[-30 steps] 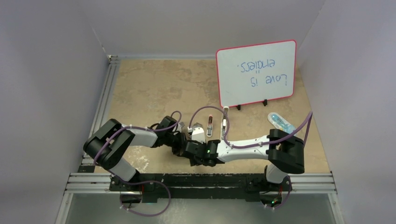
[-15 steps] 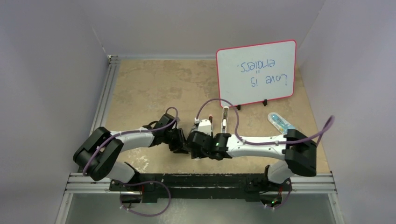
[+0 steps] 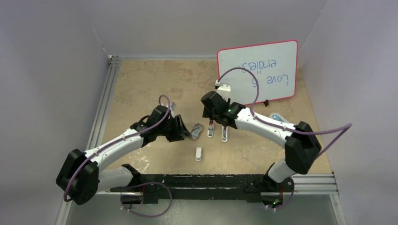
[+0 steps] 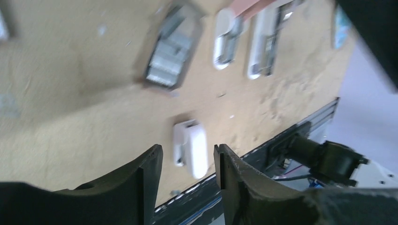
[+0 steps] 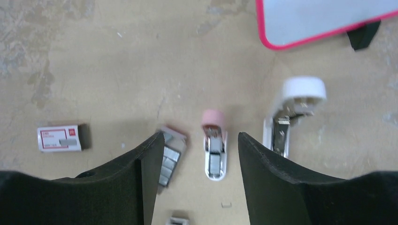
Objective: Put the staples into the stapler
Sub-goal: Close the stapler at the center of the board.
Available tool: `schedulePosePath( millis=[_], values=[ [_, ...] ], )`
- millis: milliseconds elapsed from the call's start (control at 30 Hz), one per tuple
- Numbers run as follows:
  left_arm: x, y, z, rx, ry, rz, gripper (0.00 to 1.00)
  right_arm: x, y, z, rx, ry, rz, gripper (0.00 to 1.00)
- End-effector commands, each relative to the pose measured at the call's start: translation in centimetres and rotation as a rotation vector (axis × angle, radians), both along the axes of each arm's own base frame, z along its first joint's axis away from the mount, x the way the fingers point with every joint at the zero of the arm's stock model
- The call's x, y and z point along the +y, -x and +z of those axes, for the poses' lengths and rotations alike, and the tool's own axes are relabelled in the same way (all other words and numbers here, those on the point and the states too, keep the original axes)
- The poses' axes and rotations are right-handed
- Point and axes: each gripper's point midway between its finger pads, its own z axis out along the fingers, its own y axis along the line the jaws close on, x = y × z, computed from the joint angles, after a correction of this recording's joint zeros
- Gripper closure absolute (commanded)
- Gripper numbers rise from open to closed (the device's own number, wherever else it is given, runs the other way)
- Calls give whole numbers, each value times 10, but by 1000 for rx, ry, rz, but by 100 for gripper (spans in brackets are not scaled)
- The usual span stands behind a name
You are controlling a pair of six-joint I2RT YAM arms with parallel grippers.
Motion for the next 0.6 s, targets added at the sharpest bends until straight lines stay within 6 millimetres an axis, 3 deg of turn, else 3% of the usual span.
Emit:
schedulePosePath(
  millis=[0,167,400,567],
  values=[
    [-29,-31,48,-163,109,-90,53,7,-30,12,-68,61,17,38],
    [-51,-46,52,-143,160,-119,54,7,-38,-11,-19,102,23,45],
    [-68,-59,30,-71,166,-130,63,4,-35,-35,32,139,29,46],
    [-77,-65,17,-33,171,-140,65,4,-36,-42,42,148,33,55]
  ],
)
